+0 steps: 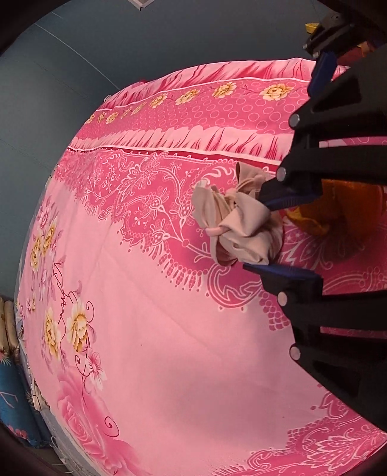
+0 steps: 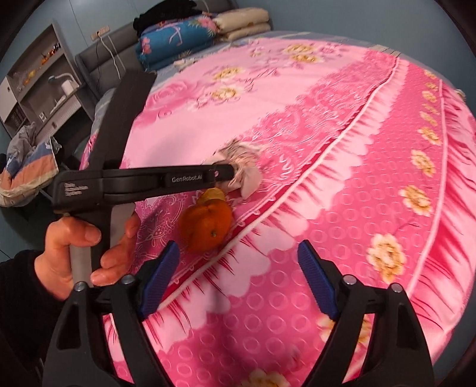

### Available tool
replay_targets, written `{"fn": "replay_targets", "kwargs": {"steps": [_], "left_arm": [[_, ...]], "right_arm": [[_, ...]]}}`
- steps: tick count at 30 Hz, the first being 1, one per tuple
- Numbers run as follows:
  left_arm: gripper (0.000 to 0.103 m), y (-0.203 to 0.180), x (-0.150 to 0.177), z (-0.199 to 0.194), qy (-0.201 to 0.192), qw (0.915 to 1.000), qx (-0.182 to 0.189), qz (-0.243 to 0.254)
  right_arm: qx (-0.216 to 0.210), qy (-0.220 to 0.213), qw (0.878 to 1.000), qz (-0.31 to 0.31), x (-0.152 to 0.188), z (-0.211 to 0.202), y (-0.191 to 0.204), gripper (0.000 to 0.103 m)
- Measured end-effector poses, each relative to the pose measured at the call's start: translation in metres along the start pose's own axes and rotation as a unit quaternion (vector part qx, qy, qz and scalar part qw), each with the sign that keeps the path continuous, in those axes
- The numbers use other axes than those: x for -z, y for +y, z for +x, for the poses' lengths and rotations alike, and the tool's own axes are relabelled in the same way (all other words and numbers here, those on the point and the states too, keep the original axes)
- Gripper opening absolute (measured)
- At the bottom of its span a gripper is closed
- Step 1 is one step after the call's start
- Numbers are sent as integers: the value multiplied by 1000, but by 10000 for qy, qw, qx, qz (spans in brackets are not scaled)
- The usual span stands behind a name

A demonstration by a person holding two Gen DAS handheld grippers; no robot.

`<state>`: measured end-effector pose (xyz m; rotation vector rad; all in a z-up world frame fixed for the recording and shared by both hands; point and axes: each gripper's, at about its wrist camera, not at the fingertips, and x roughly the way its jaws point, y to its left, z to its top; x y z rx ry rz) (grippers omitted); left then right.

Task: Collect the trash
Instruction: 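Grasp the beige cloth with the left gripper while the right gripper grasps the orange peel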

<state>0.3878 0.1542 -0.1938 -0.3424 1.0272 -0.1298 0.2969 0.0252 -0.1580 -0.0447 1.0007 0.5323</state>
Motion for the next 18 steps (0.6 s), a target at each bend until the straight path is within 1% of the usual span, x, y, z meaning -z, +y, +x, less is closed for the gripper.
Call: {"fn": "replay_targets", "kwargs": {"steps": [5, 10, 14, 16, 17, 18], "left_arm": [[28, 7, -6, 5, 87, 9998, 149, 73], [27, 18, -12, 9, 173, 9991, 377, -68], [26, 18, -12, 11, 162, 9989, 429, -60], [26, 18, -12, 11, 156, 9988, 449, -74], [26, 18, -12, 10, 154, 9987, 469, -100], [26, 20, -12, 10, 155, 9986, 487, -125]], "right_arm": [[-81, 262, 9996, 19, -8, 33, 10, 70], [-143, 381, 9992, -53, -14, 55, 20, 69], [-167, 461, 9987, -162, -18, 67, 25, 57], [-191, 465, 9985, -213, -20, 70, 28, 48], [-183, 462, 9985, -251, -21, 71, 30, 41], [-149, 456, 9985, -278, -21, 71, 32, 38]]}}
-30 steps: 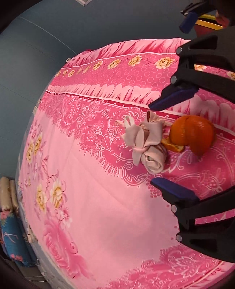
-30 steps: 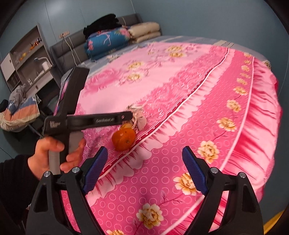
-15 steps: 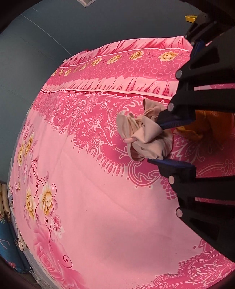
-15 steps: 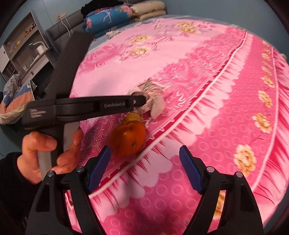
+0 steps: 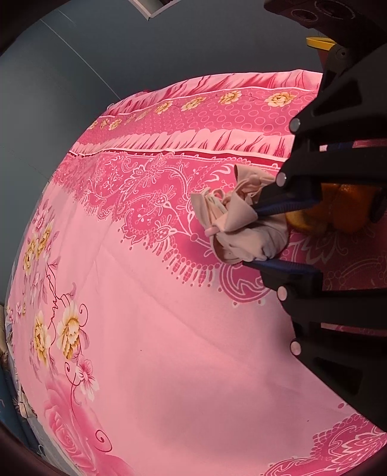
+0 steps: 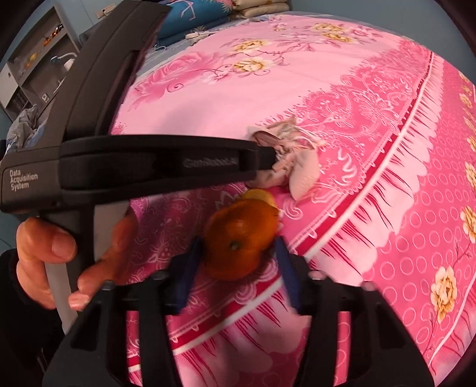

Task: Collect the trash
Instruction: 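Grasp the beige cloth with the left gripper while the right gripper grasps the orange peel, then carry the beige cloth and orange peel over the bin and release both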

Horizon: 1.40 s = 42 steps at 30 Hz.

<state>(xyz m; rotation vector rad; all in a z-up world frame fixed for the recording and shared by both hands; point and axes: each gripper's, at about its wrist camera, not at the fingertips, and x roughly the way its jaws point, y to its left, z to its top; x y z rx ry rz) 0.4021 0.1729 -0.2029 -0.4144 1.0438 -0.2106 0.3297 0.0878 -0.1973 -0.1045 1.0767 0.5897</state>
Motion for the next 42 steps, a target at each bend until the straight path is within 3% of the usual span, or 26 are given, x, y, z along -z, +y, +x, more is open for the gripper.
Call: {"fn": "replay_targets", "kwargs": {"steps": [9, 18, 23, 30, 42], "left_arm": [[22, -1, 6, -18, -101, 9999, -50, -125], [21, -25, 35, -77, -524, 9984, -226, 49], [21, -59, 60, -124, -982, 9938, -341, 391], [21, -123, 95, -192, -1740, 9803, -401, 851], [21, -237, 161, -269, -2419, 9558, 1, 1673]], "right_arm": [[19, 83, 9999, 117, 8, -15, 0, 29], [-39, -367, 9987, 361, 50, -102, -14, 29], [19, -893, 9947, 512, 76, -168, -22, 29], [226, -1766, 9825, 543, 109, -254, -26, 29], [660, -3144, 9448, 636, 170, -392, -39, 29]]}}
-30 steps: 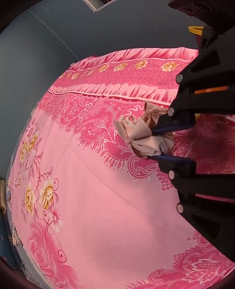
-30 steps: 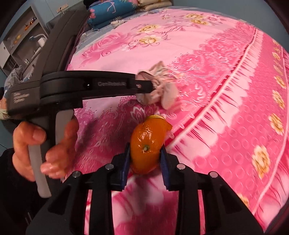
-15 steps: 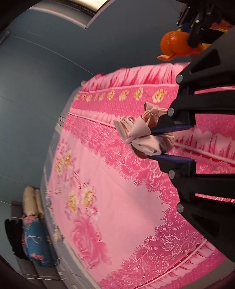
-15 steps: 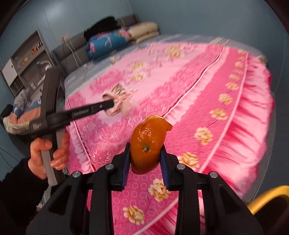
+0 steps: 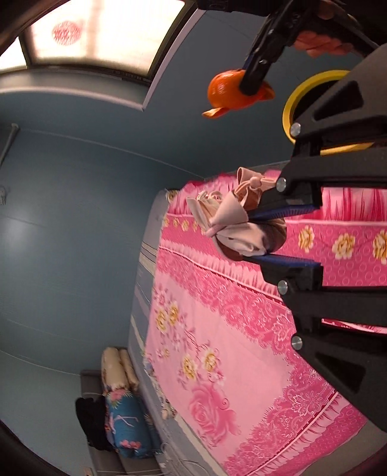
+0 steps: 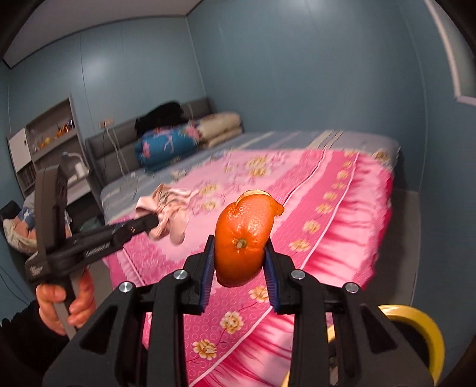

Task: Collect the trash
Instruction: 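Carry the beige cloth and orange peel over the bin and release both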

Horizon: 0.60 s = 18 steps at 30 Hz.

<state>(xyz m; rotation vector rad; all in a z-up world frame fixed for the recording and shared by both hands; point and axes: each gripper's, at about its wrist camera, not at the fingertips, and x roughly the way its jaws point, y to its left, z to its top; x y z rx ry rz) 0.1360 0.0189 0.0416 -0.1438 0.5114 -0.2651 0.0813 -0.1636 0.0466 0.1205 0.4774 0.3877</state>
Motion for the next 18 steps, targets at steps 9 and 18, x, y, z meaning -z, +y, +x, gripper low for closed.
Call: {"fn": "replay_targets", "kwargs": {"steps": [9, 18], "left_arm": [[21, -76, 3, -29, -301, 9972, 333, 602], [21, -134, 9, -33, -410, 9907, 586, 1158]], "right_arm": [[429, -864, 9953, 126, -10, -82, -32, 29], [984, -1091, 9888, 249, -16, -143, -54, 29]]}}
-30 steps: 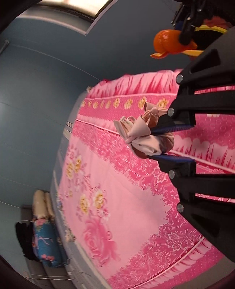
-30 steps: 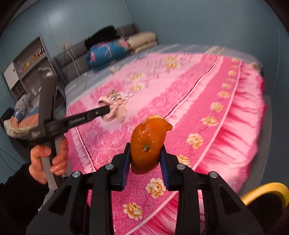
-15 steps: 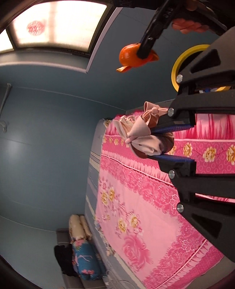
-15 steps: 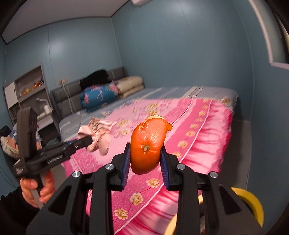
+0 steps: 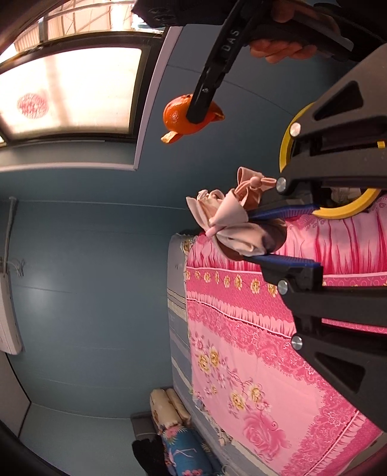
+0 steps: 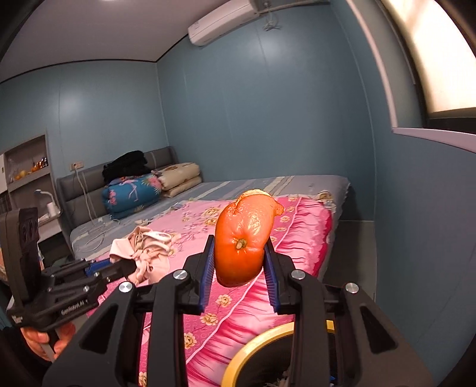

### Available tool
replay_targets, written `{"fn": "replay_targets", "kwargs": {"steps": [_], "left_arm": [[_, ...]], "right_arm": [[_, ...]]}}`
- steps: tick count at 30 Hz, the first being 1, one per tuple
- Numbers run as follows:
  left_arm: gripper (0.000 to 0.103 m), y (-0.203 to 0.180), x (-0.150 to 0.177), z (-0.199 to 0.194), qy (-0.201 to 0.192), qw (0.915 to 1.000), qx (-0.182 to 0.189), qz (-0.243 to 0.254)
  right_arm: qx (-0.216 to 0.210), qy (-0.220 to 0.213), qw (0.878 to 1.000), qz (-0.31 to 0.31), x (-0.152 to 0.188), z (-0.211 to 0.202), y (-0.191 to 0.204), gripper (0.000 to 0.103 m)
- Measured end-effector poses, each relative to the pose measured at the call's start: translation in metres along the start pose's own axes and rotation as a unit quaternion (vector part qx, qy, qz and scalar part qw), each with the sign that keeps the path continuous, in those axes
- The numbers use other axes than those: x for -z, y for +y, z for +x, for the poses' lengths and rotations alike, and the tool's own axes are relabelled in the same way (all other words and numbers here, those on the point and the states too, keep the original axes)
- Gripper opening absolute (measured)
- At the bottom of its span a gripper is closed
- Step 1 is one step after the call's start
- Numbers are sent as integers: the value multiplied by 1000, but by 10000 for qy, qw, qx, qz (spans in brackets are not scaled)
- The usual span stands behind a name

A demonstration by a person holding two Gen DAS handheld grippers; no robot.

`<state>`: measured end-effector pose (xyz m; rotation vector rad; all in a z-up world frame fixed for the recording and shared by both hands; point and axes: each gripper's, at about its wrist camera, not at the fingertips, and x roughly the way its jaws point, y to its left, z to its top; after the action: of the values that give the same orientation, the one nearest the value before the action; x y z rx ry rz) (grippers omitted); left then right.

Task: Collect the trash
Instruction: 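Carry the beige cloth and orange peel over the bin and release both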

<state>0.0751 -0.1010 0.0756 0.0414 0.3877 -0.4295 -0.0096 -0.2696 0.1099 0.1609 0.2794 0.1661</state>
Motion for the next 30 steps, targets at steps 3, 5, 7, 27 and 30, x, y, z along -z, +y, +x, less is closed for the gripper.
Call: {"fn": "replay_targets", "kwargs": {"steps": [3, 5, 7, 27, 30], "left_arm": [[21, -15, 0, 3, 35, 9999, 91, 101], [21, -24, 1, 6, 45, 9998, 130, 163], [21, -33, 1, 9, 78, 9996, 176, 225], [21, -83, 28, 59, 628, 9950, 743, 216], [21, -86, 34, 67, 746, 9941, 761, 208]], "right_arm": [[117, 4, 9998, 141, -3, -8, -15, 29], [162, 34, 9996, 249, -5, -10, -26, 29], [172, 146, 9991, 352, -7, -11, -36, 29], [358, 457, 9947, 844, 2, -6, -81, 30], [409, 512, 9936, 920, 4, -4, -80, 30]]}}
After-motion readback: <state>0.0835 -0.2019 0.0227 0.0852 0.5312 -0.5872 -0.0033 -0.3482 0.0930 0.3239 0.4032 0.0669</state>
